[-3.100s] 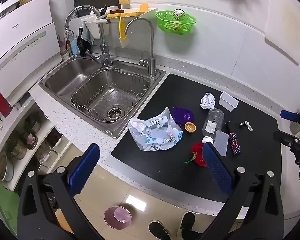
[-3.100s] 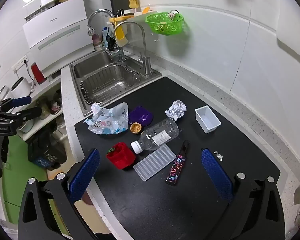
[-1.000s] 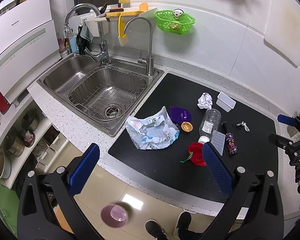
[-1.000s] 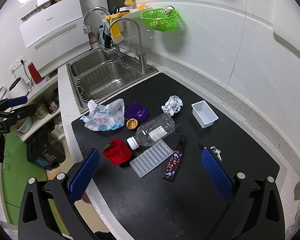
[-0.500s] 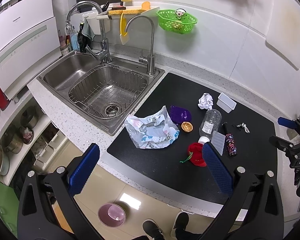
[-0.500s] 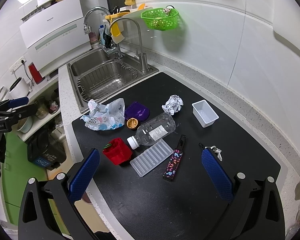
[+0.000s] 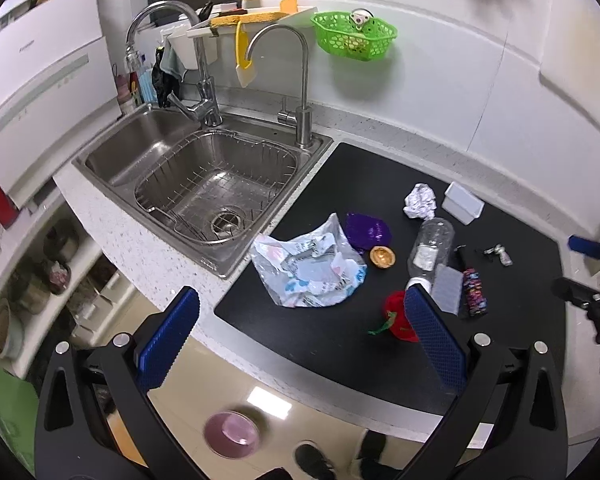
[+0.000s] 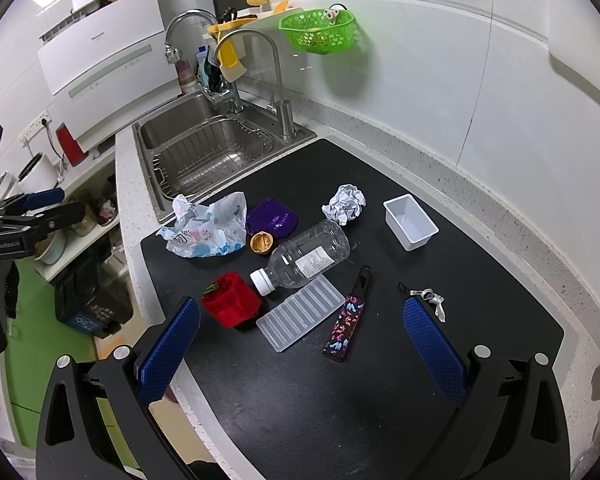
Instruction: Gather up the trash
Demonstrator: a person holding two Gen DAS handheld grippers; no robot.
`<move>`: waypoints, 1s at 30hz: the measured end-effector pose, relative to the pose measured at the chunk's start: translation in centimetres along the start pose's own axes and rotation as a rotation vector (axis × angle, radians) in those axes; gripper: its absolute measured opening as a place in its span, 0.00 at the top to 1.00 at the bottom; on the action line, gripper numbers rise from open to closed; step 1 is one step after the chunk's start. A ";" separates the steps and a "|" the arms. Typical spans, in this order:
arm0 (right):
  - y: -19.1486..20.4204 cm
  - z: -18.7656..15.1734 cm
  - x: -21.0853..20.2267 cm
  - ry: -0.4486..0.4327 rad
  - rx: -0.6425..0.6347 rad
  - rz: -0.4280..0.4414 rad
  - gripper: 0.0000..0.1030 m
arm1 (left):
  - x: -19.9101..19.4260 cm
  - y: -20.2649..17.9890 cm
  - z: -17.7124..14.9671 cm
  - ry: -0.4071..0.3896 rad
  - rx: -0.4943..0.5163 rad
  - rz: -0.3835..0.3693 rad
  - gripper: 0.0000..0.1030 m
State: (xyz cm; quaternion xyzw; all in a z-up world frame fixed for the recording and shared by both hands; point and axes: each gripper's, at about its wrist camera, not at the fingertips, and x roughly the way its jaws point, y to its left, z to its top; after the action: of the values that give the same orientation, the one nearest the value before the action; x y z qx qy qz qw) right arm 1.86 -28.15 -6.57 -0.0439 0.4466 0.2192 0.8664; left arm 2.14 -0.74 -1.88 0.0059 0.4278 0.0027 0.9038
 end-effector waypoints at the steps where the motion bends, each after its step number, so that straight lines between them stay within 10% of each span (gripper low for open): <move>1: 0.0 0.0 0.2 0.004 0.001 0.000 0.05 | 0.5 -0.1 0.1 0.003 0.016 0.004 0.03; 30: -4.4 0.9 4.6 0.087 0.051 -0.015 0.05 | 20.5 2.8 -0.6 0.360 -0.186 -0.048 0.03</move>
State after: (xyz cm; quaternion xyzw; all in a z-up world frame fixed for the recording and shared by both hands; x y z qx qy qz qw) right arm 6.66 -30.36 -10.19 -0.0345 0.4891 0.1993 0.8485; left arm 14.67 2.29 -18.06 -0.0885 0.5805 0.0219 0.8091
